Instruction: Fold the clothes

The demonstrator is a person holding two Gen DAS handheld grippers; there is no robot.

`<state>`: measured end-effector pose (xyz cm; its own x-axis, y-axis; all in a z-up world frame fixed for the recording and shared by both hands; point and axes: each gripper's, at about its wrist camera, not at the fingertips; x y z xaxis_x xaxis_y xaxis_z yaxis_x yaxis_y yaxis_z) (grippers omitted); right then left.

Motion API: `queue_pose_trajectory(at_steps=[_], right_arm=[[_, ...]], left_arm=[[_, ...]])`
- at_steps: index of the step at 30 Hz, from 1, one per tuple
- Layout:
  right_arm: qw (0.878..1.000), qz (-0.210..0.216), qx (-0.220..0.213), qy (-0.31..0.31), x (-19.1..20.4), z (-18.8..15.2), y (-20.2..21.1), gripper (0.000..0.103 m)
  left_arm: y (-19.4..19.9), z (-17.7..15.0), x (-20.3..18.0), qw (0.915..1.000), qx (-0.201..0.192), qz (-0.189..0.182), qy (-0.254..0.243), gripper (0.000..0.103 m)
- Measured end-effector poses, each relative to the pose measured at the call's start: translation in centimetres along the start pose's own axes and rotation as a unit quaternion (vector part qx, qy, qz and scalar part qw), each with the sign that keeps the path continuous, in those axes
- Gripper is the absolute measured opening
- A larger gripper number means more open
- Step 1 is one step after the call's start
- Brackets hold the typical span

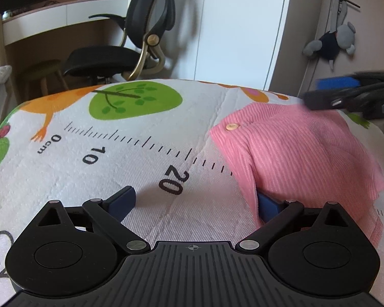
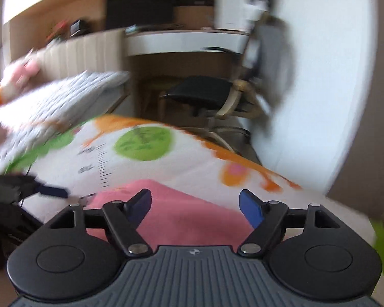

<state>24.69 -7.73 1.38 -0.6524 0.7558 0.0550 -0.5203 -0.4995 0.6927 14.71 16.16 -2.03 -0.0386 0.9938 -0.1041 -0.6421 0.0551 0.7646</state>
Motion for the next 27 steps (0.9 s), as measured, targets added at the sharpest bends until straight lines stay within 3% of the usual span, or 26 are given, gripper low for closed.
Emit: queue_pose_trajectory(at_steps=[4,6,8,10,11,12,15,17,22,25,27], right_arm=[[0.995,0.017,0.004,-0.103,-5.0,-2.5,0.5,0.076],[0.987,0.053,0.004,-0.153,-6.4,-3.6,-0.1,0.076],[0.981,0.086,0.003,-0.176,-6.7,-4.1,-1.2,0.076],[0.984,0.094,0.0,-0.149,-5.1,-3.5,-2.0,0.059],[0.989,0.086,-0.008,-0.117,-3.7,-2.8,-2.0,0.028],[0.993,0.077,-0.016,-0.085,-2.4,-2.2,-1.9,0.018],[0.994,0.079,-0.078,-0.021,0.7,0.1,0.8,0.018],[0.993,0.079,-0.083,-0.009,1.0,1.1,1.4,0.018],[1.0,-0.006,0.012,-0.028,-1.3,-1.1,-3.5,0.018],[0.998,0.008,0.028,-0.063,-2.6,-3.8,-3.9,0.019],[0.998,0.014,0.022,-0.054,-2.2,-4.3,-2.7,0.02]], left_arm=[[1.5,-0.1,1.8,0.9962,-0.015,-0.057,0.064,0.1],[2.5,-0.3,3.0,0.986,-0.031,-0.12,0.112,0.1],[3.2,-0.2,2.6,0.9778,-0.037,-0.175,0.109,0.1],[3.8,-0.2,1.3,0.9729,-0.039,-0.212,0.084,0.1],[4.1,-0.3,0.1,0.9753,-0.039,-0.209,0.062,0.1],[4.4,-0.4,-1.0,0.9771,-0.039,-0.205,0.039,0.1],[5.4,-0.6,-4.2,0.9803,-0.042,-0.191,-0.03,0.1],[6.1,-0.9,-5.8,0.9807,-0.052,-0.175,-0.071,0.1],[5.1,-1.8,-8.5,0.9781,-0.021,-0.162,-0.129,0.101],[3.7,-2.9,-9.6,0.9818,-0.008,-0.101,-0.161,0.101],[3.1,-3.0,-9.3,0.985,-0.005,-0.05,-0.165,0.101]])
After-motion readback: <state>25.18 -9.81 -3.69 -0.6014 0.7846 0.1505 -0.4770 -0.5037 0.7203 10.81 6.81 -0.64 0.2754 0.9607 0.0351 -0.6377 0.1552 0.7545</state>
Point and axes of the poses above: each gripper's, at about its wrist camera, not at the fingertips, and y roughly against the way its jaws point, x to its left, z to its top, and after that the axes turned 10 degrees about x, right-handed
